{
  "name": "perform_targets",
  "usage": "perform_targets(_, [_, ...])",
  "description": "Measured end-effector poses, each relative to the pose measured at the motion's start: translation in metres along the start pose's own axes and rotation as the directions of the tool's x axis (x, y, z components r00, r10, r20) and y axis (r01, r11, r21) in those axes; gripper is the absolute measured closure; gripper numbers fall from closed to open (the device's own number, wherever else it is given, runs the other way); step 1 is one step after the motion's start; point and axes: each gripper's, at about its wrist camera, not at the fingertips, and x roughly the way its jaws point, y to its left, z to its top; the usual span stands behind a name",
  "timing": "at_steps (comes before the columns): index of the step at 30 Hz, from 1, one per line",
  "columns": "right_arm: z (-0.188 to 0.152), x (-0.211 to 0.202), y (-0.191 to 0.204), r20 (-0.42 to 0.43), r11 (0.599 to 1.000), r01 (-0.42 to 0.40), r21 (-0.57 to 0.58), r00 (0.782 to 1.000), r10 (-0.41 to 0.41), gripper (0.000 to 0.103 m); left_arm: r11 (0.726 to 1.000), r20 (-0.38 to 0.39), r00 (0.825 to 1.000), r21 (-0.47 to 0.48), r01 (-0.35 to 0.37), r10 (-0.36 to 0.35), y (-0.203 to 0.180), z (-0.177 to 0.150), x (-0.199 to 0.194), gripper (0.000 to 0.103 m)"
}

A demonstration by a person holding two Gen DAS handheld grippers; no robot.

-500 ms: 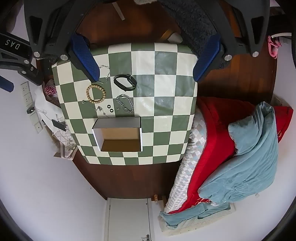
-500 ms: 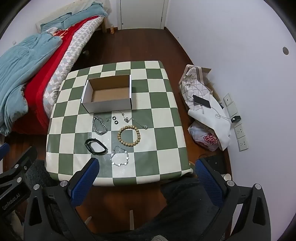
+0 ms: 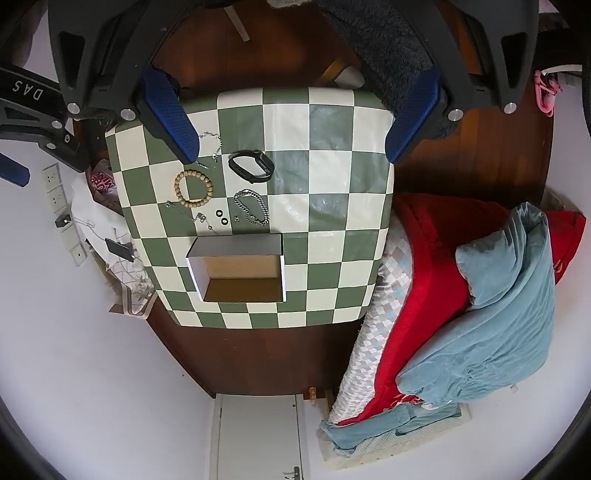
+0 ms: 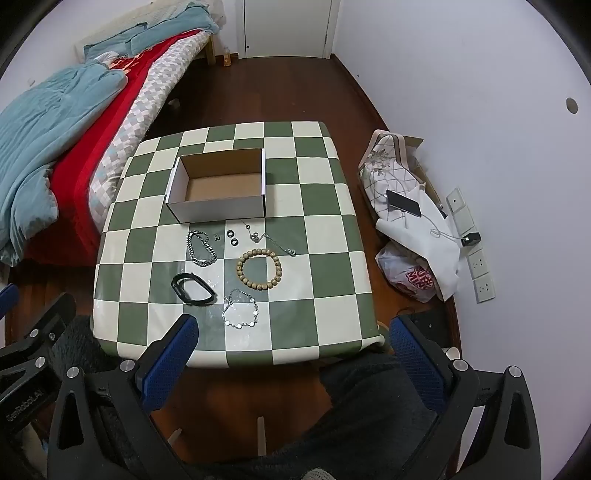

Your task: Organize jewelry

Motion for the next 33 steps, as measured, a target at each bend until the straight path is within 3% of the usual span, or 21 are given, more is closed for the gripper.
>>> perform_targets(33, [-0.004, -0.006, 0.004, -0.006, 1.000, -0.016, -0.009, 1.000, 0.016, 0.000, 1.000, 0.007, 1.000, -0.004, 0.004, -0.004, -0.008, 0.009, -0.008, 0.000])
